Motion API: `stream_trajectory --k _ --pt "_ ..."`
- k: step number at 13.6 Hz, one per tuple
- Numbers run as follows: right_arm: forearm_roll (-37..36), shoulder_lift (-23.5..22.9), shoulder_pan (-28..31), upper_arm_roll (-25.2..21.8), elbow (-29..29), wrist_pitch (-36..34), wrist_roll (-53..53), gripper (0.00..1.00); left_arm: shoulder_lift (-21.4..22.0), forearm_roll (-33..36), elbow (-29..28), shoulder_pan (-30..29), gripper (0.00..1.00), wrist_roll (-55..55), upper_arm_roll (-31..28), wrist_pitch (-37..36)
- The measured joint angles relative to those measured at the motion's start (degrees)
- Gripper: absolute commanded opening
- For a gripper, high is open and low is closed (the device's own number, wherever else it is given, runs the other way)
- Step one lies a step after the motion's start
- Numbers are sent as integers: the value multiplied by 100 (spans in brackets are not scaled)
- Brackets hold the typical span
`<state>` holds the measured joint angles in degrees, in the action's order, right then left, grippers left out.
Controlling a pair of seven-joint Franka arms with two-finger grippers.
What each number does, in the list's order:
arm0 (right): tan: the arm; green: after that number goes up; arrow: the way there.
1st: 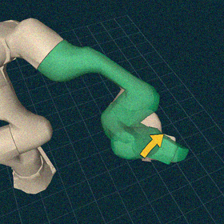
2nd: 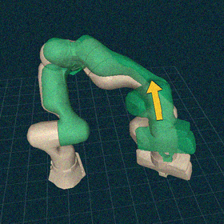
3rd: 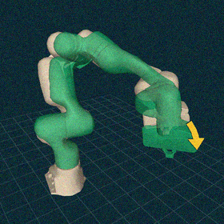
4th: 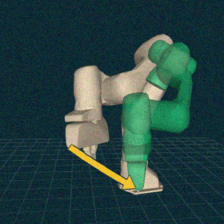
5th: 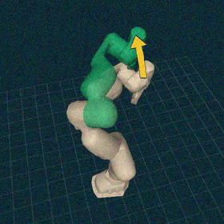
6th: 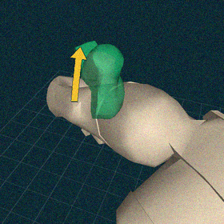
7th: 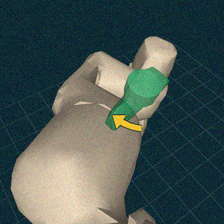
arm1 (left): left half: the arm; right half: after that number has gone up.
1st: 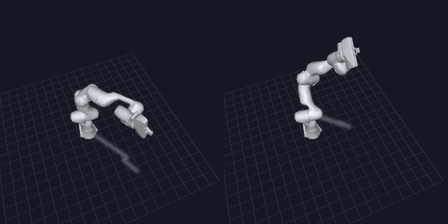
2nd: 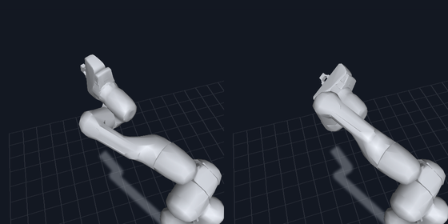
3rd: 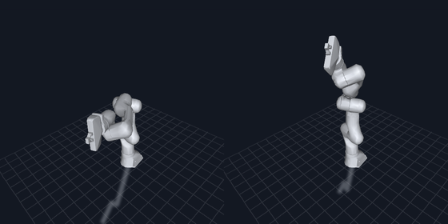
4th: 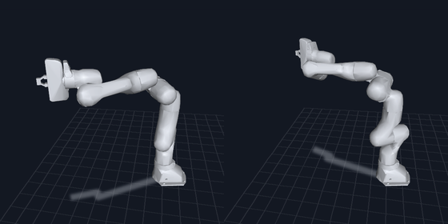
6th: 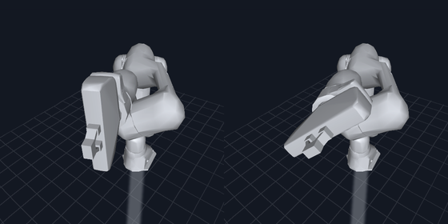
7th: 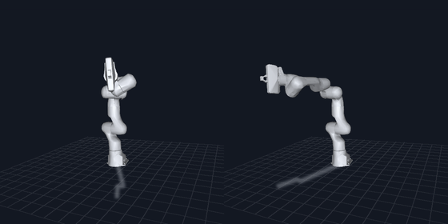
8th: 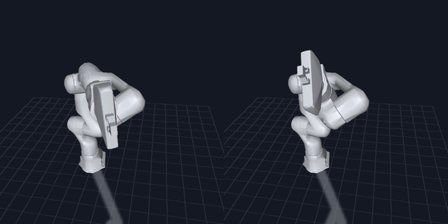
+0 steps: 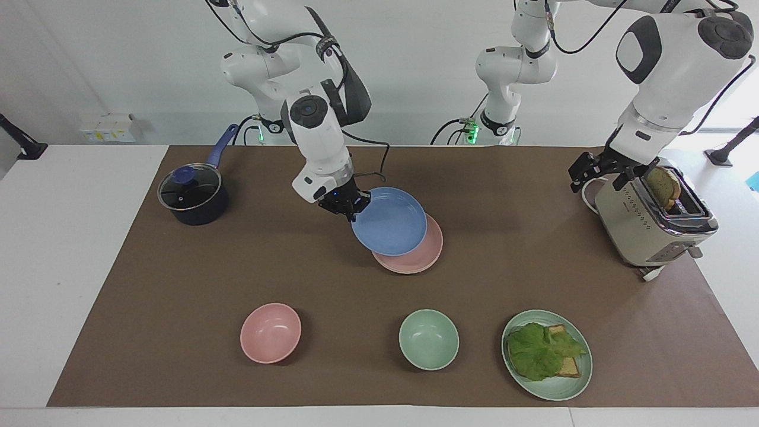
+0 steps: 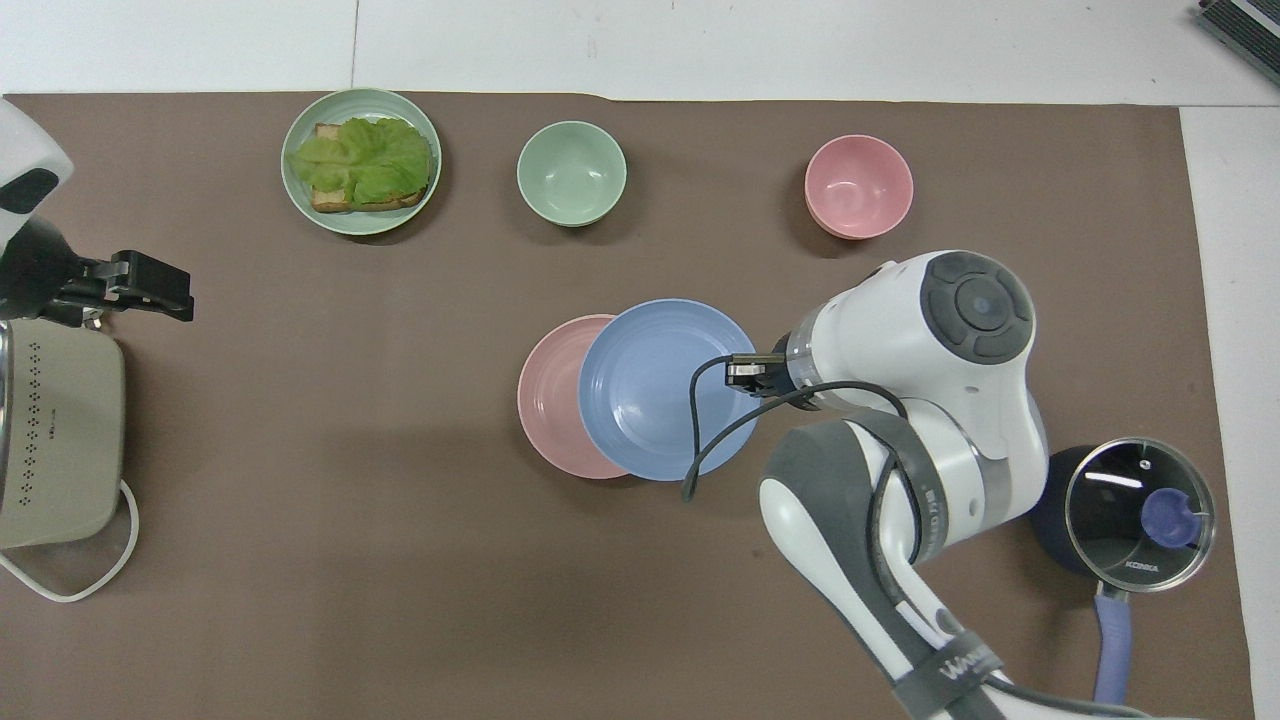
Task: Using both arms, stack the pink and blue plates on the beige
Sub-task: 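Lift the blue plate with the right gripper onto the pink plate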
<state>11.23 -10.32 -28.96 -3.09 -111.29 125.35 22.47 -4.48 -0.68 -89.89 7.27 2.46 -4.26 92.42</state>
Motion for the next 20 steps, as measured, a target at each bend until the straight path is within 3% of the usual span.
stream_trajectory --k 10,13,15,20 --pt "2 -542 -297 -6 -8 651 79 3 0 0 0 0 100 0 0 0" --pt "2 -570 -297 -10 -7 726 79 71 0 0 0 0 100 -1 0 0" --pt "2 -575 -297 -12 -5 747 79 100 0 0 0 0 100 -1 0 0" --pt "-35 -549 -283 -71 134 775 78 100 0 0 0 0 100 -1 0 0"
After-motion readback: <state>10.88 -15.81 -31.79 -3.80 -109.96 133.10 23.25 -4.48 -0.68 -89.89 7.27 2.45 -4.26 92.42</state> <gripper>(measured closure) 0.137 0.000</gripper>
